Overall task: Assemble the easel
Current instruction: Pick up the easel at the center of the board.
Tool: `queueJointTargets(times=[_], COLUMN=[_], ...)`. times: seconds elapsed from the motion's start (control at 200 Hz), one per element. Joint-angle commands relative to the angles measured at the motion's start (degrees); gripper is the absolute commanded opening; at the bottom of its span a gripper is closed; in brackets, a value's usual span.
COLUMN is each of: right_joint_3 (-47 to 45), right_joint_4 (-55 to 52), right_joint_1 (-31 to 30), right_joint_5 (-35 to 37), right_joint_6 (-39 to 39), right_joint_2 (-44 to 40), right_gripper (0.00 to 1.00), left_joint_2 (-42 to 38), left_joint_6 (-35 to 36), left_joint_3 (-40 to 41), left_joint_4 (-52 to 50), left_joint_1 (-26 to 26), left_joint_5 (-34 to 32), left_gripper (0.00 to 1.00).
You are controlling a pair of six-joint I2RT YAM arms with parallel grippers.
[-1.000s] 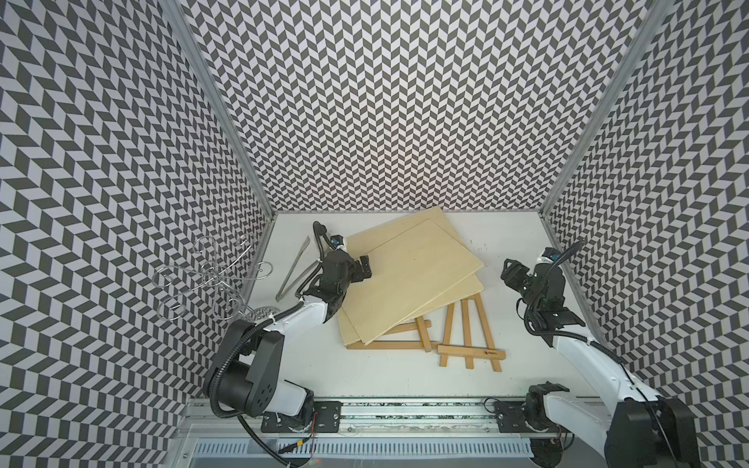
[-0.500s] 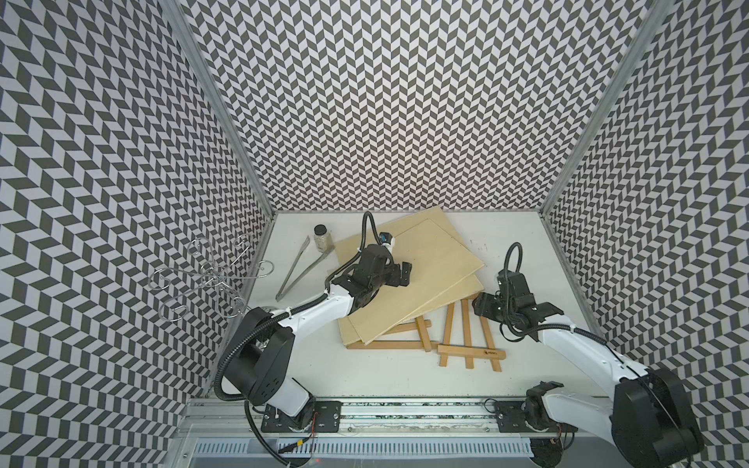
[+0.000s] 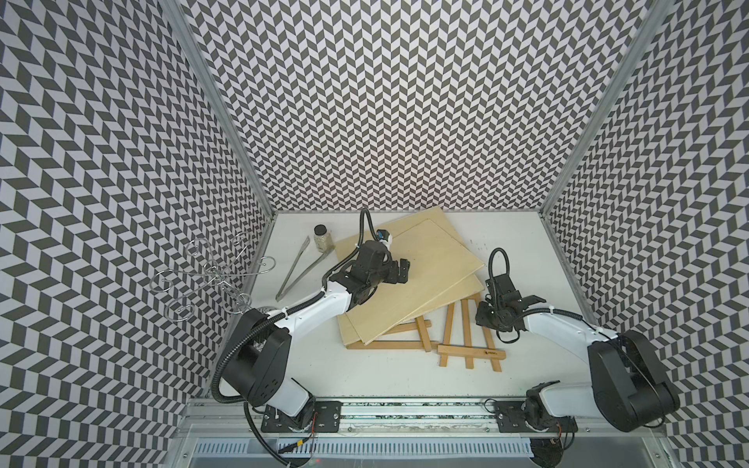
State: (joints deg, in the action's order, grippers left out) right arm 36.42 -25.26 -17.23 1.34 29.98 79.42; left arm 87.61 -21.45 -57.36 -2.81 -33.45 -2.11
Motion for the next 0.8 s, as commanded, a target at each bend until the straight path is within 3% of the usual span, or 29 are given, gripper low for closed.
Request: queueJointTargets(times=[0.0,0.135,0.376,0.476,0.576,0.791], right_joint_3=[0.93,2.06,0.79,0.4,2.53,7.29], right_joint_4=[2.32,2.93,3.73,2.2,-2.76,-11.38], right_joint_1=[-0.11,1.58,8.36,12.12,14.55,16.86], right_joint_5=[2.12,2.04,-0.88,0.38,7.77,27.06], right_joint_6=[1.46,2.19,5.22,7.4,9.35,13.43], right_joint_2=[2.96,7.49,7.9,5.33,2.34,-5.28], right_gripper=[0.46,0.43,0.12,0.06,0.01,0.0], left_joint_2=[-1.83,-1.53,-1.24,-1.57,-1.89,-1.88], left_joint_6=[-2.57,-5.92,-7.72,-7.98,-8.16,-8.12], left_joint_3=[-2.49,-3.16,-5.3,-5.07,-4.69,-5.29], left_joint_4=[-0.96,0.11,-0.91,-1.23,-1.44,-2.98], left_joint_1=[1.14,3.7,5.04,5.06,5.06,5.23], left_joint_5=[1.88,6.09,7.79,7.97,7.9,7.97], left_gripper=[0.99,0.99,0.99,0.99,0.99,0.99])
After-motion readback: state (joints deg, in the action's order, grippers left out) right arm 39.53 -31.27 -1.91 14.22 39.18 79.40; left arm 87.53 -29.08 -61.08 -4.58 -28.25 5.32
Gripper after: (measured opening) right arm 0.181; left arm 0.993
